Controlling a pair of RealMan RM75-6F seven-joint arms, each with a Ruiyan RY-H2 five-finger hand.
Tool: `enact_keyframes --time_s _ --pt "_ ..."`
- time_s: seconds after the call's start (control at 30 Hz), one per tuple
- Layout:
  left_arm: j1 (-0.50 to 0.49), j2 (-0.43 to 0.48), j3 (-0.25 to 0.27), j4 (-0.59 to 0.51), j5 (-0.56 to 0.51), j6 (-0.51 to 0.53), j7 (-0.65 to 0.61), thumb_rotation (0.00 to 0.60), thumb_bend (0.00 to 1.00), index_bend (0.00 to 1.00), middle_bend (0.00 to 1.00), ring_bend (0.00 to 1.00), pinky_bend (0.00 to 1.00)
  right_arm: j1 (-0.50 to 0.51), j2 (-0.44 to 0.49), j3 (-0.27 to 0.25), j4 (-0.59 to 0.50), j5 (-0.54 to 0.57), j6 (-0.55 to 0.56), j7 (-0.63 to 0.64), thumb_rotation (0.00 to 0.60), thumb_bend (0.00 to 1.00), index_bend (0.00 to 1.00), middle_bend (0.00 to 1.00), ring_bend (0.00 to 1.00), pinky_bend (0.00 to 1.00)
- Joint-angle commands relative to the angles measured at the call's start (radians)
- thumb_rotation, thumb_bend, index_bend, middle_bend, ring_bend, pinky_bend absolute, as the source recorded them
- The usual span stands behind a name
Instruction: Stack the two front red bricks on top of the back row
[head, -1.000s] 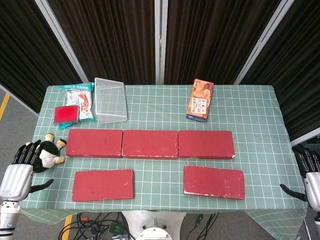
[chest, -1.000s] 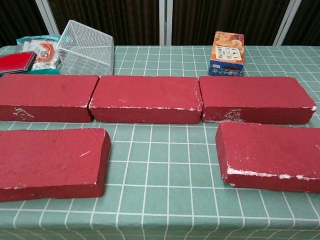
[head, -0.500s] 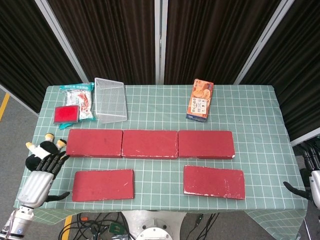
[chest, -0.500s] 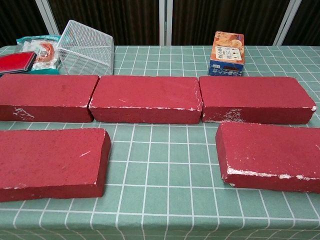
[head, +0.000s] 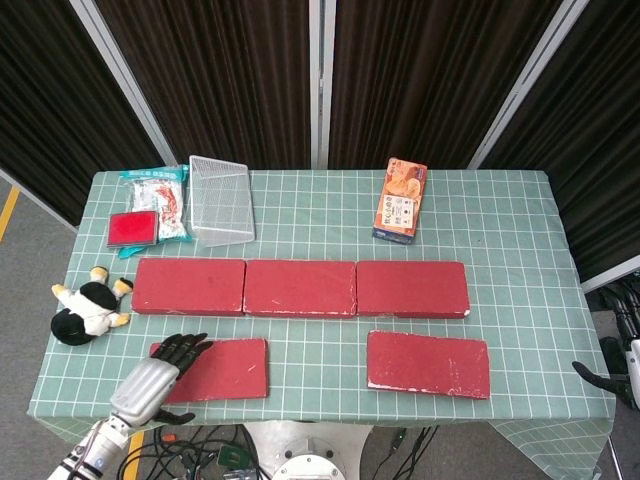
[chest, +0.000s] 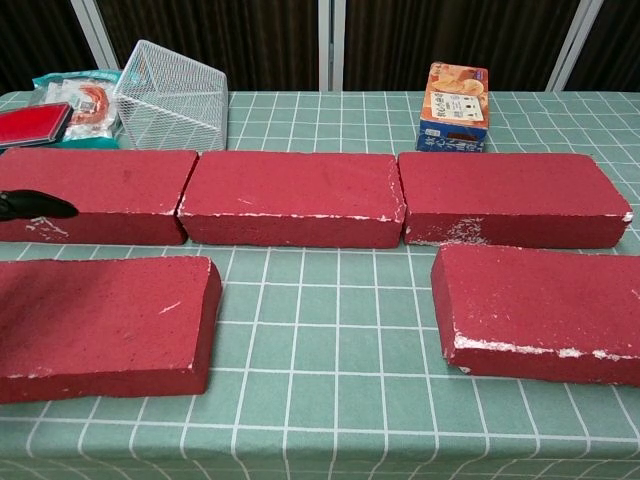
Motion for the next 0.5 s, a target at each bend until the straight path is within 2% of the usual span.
enact_keyframes --time_s 0.03,0.23,0.5 --pt "-0.028 -0.039 -0.017 -0.005 -0.033 -0.038 0.033 0.600 0.00 0.03 0.00 0.00 0.00 0.000 -0.001 -0.001 0.003 -0.001 0.000 0.001 0.600 0.00 0.00 0.00 0.00 0.00" --pt "-0.066 -0.091 -0.052 0.010 -0.107 -0.080 0.076 0.600 0.00 0.03 0.00 0.00 0.00 -0.002 -0.006 -0.001 0.015 0.006 -0.002 0.010 0.600 0.00 0.00 0.00 0.00 0.00" --pt "-0.103 -0.119 -0.068 0.025 -0.198 -0.122 0.104 0.600 0.00 0.03 0.00 0.00 0.00 0.000 -0.016 -0.001 0.035 0.015 -0.014 0.024 0.600 0.00 0.00 0.00 0.00 0.00"
